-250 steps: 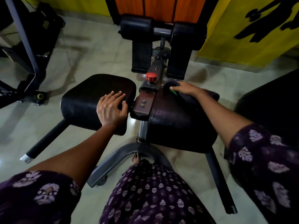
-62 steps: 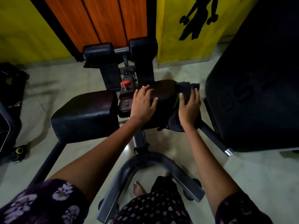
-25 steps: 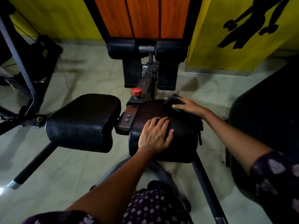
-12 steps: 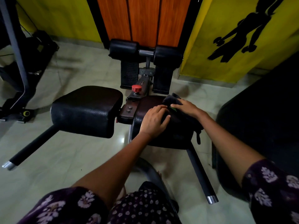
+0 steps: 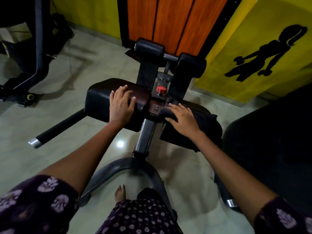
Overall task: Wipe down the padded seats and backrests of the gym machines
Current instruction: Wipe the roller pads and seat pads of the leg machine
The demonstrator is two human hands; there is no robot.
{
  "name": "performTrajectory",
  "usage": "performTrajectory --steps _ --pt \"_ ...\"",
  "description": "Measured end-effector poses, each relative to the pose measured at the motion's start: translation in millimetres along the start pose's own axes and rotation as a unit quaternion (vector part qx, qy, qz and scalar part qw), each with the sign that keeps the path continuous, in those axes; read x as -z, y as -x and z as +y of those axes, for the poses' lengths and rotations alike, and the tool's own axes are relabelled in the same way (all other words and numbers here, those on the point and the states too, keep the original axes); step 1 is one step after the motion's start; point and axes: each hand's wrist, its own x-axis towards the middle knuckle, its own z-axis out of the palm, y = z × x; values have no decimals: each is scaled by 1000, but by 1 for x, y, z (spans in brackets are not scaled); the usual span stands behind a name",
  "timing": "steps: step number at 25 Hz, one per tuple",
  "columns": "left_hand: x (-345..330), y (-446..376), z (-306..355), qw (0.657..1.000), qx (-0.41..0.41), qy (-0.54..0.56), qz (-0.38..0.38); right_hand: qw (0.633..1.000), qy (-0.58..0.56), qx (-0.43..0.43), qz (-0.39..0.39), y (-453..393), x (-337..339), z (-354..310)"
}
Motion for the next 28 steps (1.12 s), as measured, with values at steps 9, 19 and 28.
performTrajectory --steps 9,19,28 --pt "-20 2 -25 994 -38 -66 81 899 318 299 -39 1 -16 -16" --pt "-32 4 -36 977 -95 -62 181 968 -6 185 -168 -66 9 8" --pt "-38 3 -45 968 -119 -71 210 964 -101 -84 -231 -172 -21 49"
